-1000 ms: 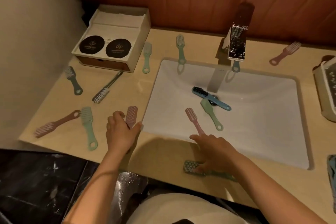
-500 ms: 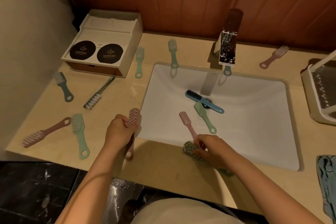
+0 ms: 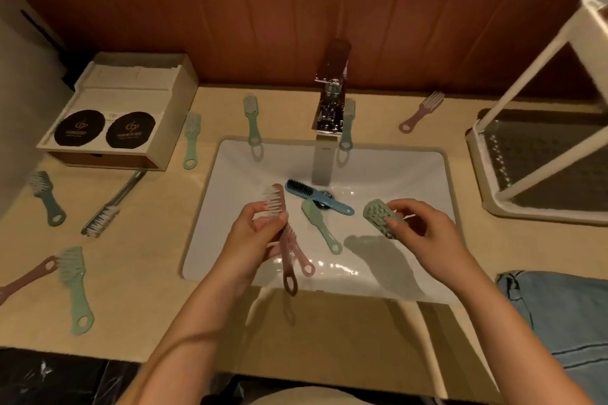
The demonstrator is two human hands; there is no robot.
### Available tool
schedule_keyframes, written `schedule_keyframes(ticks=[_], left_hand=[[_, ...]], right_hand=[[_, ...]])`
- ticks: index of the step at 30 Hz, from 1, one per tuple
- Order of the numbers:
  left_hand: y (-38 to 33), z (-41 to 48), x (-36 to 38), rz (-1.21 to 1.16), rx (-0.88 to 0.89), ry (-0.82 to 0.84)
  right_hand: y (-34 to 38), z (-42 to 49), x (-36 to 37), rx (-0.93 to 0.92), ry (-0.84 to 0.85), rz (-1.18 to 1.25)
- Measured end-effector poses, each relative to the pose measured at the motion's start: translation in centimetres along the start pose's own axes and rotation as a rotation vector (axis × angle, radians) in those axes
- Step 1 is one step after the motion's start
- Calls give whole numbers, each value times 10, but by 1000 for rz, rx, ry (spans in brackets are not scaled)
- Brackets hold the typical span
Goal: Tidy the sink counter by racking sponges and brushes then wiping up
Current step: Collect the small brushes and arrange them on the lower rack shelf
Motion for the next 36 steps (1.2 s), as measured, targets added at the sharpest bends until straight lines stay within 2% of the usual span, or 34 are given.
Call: schedule_keyframes(ticks=[5, 15, 21, 29, 36], left_hand=[[-3, 8, 65, -228, -82, -5], [9, 2, 209, -425, -273, 108], [16, -4, 249, -509, -339, 100], [19, -12, 255, -568, -310, -39], [19, -17, 254, -561, -196, -151]], right_hand=[[-42, -10, -81, 45, -203, -41], [-111, -10, -187, 156, -398, -285], [-125, 33, -215, 190, -355, -388], [-149, 75, -208, 279, -133, -370], [-158, 80, -201, 383, 27, -369]])
Point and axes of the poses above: each hand's wrist, its own z-axis towards the middle knuckle, its own x-axis out of the palm, y = z × x, the point moved 5 cm from there along z, towards the middle knuckle, and after that the axes turned 8 degrees about x, right-handed, at the moved point
